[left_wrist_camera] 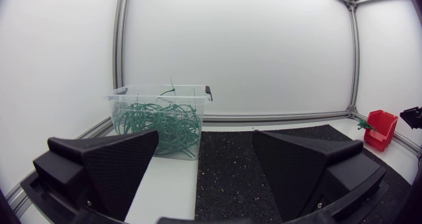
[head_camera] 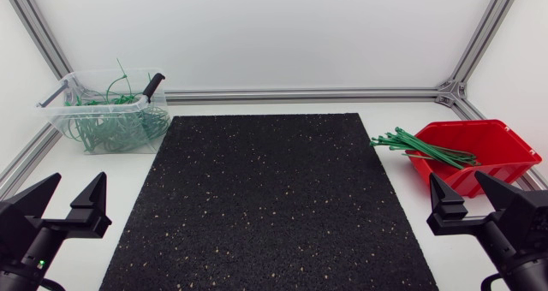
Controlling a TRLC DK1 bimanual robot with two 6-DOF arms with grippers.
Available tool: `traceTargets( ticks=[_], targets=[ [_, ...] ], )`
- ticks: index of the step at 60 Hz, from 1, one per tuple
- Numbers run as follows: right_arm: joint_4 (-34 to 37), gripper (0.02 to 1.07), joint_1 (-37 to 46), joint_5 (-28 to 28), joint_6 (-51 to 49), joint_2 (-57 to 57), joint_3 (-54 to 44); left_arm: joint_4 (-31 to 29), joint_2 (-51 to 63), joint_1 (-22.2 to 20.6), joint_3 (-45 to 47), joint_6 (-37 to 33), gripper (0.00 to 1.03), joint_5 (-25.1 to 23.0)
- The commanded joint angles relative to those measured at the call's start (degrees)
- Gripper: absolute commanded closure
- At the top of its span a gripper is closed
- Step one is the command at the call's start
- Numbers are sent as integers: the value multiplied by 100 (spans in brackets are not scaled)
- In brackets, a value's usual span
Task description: Take a green cable tie from the red box, thread the tail through the head to close it, then place it in the transparent bin on the left.
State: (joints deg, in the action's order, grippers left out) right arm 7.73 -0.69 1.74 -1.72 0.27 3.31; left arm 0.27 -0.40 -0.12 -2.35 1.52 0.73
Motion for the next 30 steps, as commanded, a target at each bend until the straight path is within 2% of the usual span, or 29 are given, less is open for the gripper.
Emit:
traceTargets(
  ticks=[1, 16, 30],
  targets=[
    [264, 5, -19, 11, 22, -62, -24, -124, -39, -23, 217, 77, 4, 15],
    [177, 5, -1, 46, 22, -71, -6, -133, -39, -32, 217, 77, 4, 15],
    [141, 5, -72, 11, 163, -45, 477, -133, -39, -32, 217, 77, 4, 15]
  ],
)
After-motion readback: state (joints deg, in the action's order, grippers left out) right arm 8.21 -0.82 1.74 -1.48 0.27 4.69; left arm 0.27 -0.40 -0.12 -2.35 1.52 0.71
